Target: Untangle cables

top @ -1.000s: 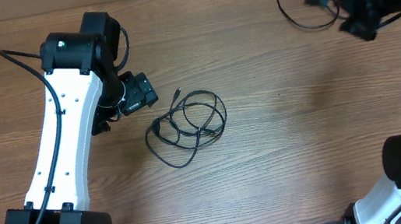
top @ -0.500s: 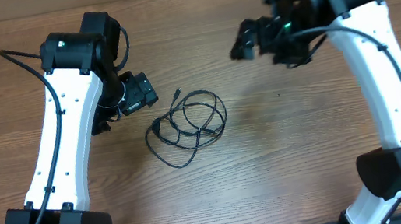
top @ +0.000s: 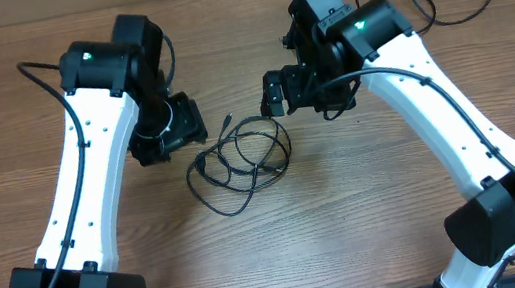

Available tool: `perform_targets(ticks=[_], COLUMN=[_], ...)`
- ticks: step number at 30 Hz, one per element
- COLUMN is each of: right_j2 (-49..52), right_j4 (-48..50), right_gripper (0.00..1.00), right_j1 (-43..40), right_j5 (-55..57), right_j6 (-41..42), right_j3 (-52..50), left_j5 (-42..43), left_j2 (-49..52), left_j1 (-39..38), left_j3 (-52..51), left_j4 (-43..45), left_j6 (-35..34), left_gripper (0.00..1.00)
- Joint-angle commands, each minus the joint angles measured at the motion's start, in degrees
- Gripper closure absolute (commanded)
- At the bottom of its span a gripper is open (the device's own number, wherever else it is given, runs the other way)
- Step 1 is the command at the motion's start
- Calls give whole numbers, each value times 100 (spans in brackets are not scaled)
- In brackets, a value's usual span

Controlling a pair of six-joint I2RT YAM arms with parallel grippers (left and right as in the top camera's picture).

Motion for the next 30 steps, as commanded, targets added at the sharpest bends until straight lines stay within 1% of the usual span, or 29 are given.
perform_targets(ticks=[1,4,7,11,15,17,20,21,22,24,27,30], right_j2=[-83,-83,-83,-83,-83,-83,-83,-83,-83,-83,-83,-83], right_j4=[299,472,468,472,533,619,798,835,863,905,925,901], right_gripper=[0,0,0,0,0,0,0,0,0,0,0,0], right_j1=[-22,-22,-20,-22,-20,-20,-9,-9,-9,-9,-9,-9], right_j5=[96,96,96,96,96,96,92,72,63,52,50,50], right_j6=[424,424,420,420,422,422,424,422,422,422,422,422], right_j3=[-387,-562,-575,-575,-575,-575,-575,-575,-575,-575,-575,-575], left_j5=[42,46,46,42,35,-70,-507,-686,-866,-1003,-1010,-1023], left_j2=[-28,-173,-498,-1165,-1902,-2249,-2743,-2861,-2975,-3088,-3049,-2922], left_j1=[28,79,72,72,66,57,55,55,55,55,55,57], left_j3=[-28,-31,-31,-33,-184,-415,-1071,-1305,-1582,-2035,-2490,-2708], left_j4=[-289,-400,-400,-400,-400,-398,-398,-396,-391,-293,-63,179], left_j6=[339,538,509,507,492,291,-326,-553,-824,-1086,-1102,-1102], left_gripper=[36,39,39,38,34,33,32,27,18,0,1,1])
